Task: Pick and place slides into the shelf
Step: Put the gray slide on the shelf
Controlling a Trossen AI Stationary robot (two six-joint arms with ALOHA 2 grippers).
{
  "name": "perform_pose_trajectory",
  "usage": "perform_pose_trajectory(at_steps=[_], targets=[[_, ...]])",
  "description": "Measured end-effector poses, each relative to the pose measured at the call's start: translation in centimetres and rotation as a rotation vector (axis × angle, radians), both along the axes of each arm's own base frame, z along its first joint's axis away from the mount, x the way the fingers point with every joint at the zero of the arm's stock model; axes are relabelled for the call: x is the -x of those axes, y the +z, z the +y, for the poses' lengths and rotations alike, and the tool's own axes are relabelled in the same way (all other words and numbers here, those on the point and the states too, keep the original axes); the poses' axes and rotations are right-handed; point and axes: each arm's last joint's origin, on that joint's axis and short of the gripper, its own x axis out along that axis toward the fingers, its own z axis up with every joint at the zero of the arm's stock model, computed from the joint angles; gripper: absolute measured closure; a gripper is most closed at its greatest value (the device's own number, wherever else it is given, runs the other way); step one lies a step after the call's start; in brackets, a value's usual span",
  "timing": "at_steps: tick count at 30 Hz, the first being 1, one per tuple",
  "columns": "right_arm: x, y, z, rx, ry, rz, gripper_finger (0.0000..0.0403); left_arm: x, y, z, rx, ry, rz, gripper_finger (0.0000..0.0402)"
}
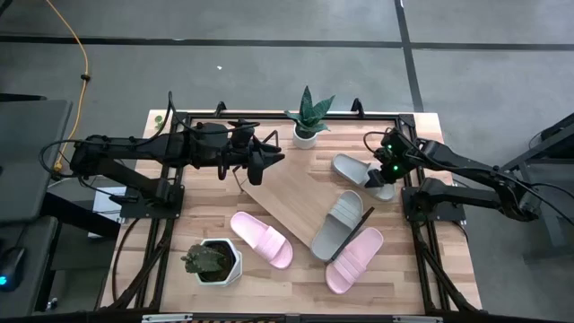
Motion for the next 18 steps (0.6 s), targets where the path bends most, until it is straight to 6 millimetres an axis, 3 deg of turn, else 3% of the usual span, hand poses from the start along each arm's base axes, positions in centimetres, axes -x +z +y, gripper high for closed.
perform_pose_trajectory(at_steps=[13,18], targets=[[-0.7,-1.4,-0.9,0.013,-0.067,0.149,0.0214,0.0,0.0,0.0,0.0,0.0,0.004,0.0266],[-1.6,-1.6,-1.7,0.094,-0.061,0.114,0.0214,0.0,-0.2,0.0,0.002,0.0,0.018,0.0266]])
